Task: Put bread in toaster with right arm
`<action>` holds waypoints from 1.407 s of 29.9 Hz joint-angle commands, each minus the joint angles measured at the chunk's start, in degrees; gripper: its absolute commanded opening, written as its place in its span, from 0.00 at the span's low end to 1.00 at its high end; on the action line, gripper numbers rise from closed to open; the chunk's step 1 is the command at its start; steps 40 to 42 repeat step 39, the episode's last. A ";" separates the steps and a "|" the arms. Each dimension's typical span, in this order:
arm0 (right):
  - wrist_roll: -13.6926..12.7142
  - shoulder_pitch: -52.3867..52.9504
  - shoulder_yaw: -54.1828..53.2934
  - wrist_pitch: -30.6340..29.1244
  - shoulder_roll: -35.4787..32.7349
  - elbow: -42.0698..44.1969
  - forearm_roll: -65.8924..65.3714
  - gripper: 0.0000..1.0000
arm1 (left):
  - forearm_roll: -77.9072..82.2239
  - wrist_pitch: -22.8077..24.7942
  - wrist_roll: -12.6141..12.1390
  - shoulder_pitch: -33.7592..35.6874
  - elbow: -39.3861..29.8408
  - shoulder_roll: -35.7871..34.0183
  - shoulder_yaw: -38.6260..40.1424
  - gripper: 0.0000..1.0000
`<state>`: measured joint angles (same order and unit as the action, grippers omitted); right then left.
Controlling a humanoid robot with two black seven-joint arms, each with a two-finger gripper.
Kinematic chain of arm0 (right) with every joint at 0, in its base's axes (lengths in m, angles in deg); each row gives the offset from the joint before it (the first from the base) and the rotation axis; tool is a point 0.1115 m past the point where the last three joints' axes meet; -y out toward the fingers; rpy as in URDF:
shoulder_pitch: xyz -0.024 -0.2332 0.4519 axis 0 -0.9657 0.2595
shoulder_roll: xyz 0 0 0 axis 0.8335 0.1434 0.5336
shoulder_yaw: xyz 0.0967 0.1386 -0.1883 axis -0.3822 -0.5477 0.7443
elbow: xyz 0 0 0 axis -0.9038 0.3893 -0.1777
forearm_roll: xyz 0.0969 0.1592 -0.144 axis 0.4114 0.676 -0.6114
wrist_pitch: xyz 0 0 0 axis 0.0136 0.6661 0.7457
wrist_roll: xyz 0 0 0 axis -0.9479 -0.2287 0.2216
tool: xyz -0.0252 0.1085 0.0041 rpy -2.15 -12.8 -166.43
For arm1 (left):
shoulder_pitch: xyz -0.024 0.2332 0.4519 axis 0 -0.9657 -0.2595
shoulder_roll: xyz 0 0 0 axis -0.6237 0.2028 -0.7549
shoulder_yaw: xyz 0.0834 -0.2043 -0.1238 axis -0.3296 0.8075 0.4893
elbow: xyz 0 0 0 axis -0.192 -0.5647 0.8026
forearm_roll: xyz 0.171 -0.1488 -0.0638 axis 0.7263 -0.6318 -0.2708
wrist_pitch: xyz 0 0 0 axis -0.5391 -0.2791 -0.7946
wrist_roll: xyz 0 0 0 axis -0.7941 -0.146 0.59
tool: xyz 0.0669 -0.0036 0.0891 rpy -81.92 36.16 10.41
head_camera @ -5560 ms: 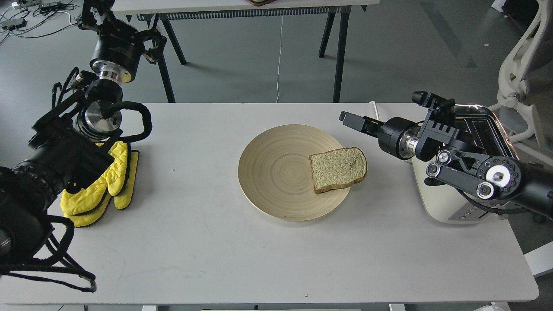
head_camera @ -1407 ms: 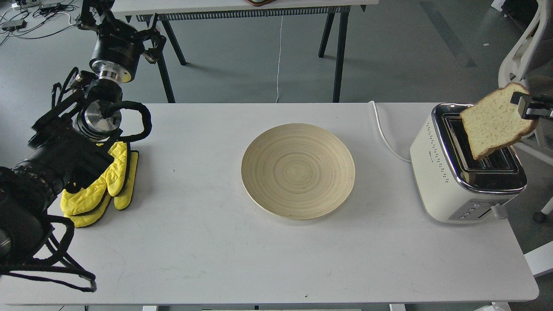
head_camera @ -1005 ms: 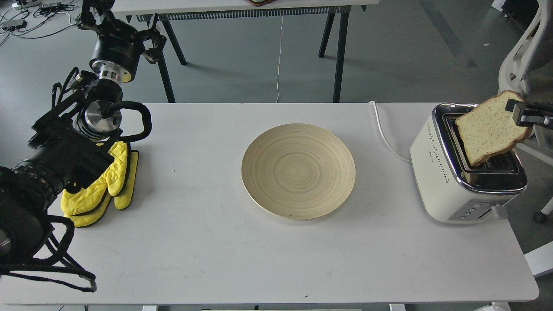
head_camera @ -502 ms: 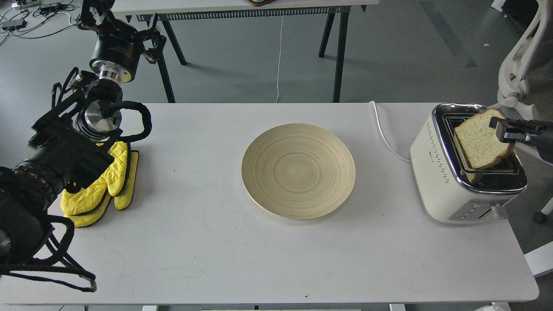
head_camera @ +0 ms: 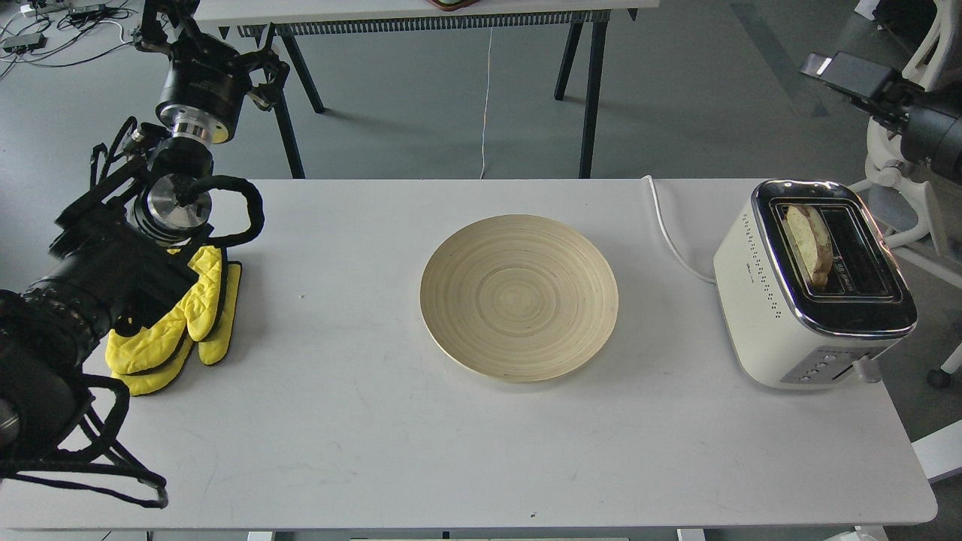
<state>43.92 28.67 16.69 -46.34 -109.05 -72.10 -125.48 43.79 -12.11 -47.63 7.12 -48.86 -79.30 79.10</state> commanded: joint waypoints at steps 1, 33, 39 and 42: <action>0.10 0.02 -5.80 -0.38 5.15 3.72 15.91 1.00 | 0.00 0.00 0.00 0.00 0.01 0.00 0.00 1.00; 8.19 -7.36 -30.33 -18.48 41.21 47.41 49.61 1.00 | 0.00 0.00 0.00 0.00 0.09 -0.09 0.00 1.00; 8.37 -7.10 -29.63 -18.75 42.09 46.97 49.53 1.00 | 0.00 0.00 0.00 0.00 0.09 -0.09 0.00 1.00; 8.37 -7.10 -29.63 -18.75 42.09 46.97 49.53 1.00 | 0.00 0.00 0.00 0.00 0.09 -0.09 0.00 1.00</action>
